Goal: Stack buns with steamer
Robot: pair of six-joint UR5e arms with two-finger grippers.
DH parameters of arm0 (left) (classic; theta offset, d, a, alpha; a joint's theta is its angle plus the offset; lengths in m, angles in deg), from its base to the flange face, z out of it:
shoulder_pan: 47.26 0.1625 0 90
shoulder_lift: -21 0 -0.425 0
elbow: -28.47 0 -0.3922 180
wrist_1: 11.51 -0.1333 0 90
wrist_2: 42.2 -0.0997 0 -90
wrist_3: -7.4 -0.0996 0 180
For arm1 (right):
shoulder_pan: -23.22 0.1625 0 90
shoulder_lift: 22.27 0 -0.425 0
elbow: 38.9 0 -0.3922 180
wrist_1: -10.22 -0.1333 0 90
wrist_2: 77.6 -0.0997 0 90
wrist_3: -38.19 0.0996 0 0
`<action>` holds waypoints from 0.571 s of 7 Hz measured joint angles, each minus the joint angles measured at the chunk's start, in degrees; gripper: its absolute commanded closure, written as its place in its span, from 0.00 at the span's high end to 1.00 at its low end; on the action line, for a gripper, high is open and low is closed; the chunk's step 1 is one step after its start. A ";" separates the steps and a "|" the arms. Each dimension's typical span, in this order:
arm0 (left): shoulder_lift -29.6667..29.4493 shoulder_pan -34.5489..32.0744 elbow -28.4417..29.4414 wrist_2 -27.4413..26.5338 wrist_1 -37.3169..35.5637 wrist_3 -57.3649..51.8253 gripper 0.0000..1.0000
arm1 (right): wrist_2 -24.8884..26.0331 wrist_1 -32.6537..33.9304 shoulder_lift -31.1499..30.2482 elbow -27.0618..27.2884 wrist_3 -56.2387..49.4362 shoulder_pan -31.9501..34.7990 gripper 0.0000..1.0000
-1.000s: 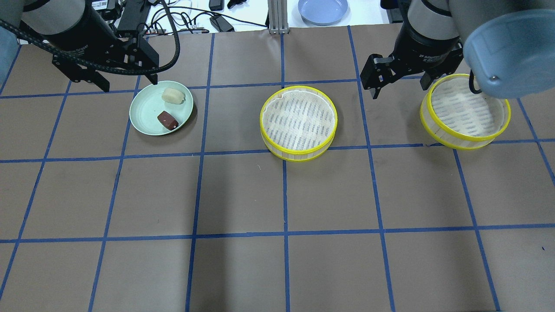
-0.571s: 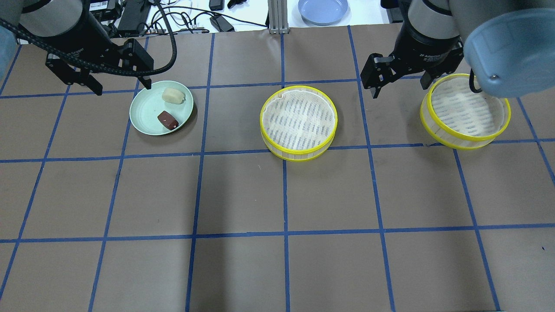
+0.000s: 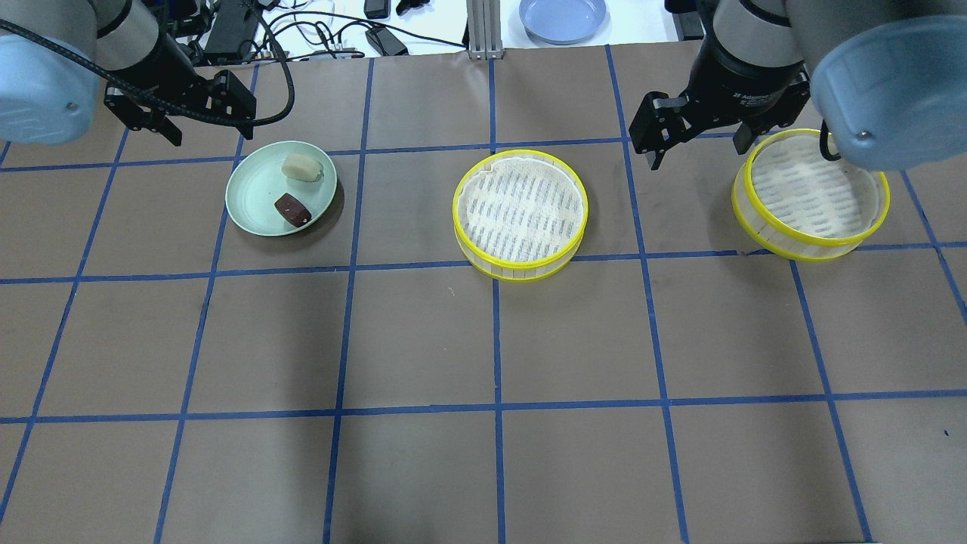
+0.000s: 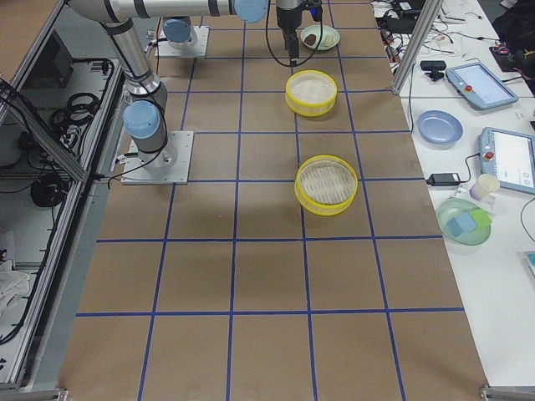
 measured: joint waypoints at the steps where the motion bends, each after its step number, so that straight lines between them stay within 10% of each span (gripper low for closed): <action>1: -3.31 0.18 -0.01 0.29 -4.87 -0.65 1.00 | 0.03 0.08 0.00 0.00 -0.01 0.00 1.00; 4: -12.25 0.27 0.04 3.29 -16.99 -1.87 0.95 | -0.02 2.55 1.36 -0.59 -3.02 -2.02 1.00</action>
